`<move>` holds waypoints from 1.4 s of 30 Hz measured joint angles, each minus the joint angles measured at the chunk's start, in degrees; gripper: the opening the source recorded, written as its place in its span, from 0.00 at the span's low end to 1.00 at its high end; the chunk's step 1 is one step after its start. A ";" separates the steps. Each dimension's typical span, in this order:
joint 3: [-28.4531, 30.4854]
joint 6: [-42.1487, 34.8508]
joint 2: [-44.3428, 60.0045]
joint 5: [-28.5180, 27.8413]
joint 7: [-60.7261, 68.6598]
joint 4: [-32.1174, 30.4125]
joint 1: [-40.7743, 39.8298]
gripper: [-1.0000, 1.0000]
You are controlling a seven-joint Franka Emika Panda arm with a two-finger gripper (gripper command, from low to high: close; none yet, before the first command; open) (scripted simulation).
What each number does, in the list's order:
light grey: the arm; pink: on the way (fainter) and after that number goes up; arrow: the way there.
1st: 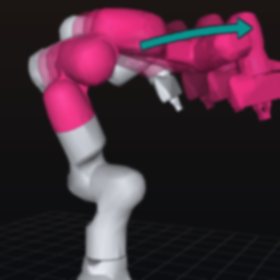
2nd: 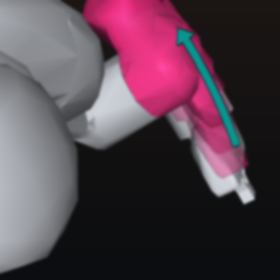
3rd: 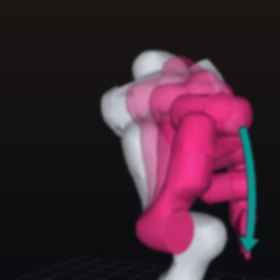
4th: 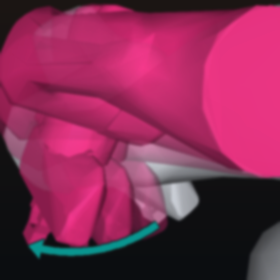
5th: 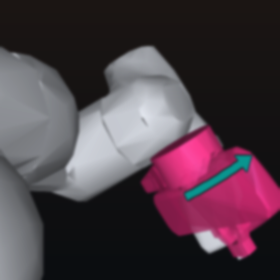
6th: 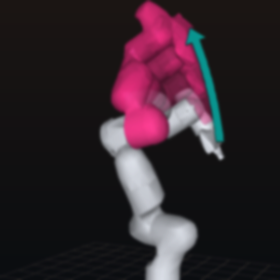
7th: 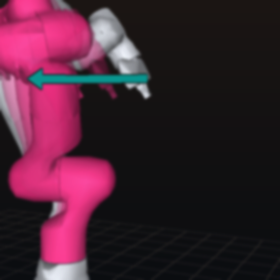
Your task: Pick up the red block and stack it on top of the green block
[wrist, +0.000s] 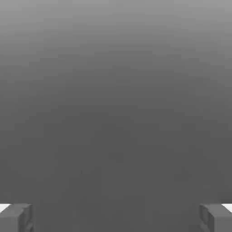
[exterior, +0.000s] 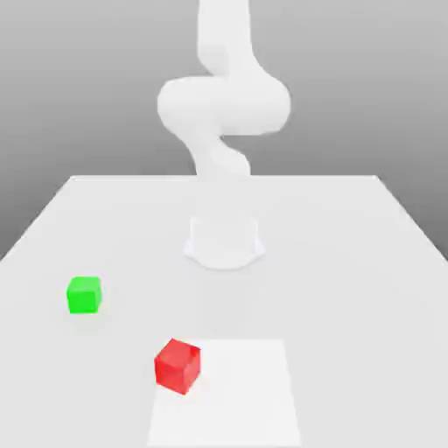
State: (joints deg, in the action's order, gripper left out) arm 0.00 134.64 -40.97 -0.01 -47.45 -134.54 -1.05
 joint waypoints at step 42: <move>3.39 23.88 40.18 -2.80 -12.68 -24.53 -12.84 0.00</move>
State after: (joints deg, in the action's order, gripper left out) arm 3.39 158.51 -0.79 -2.81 -60.13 -159.07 -13.90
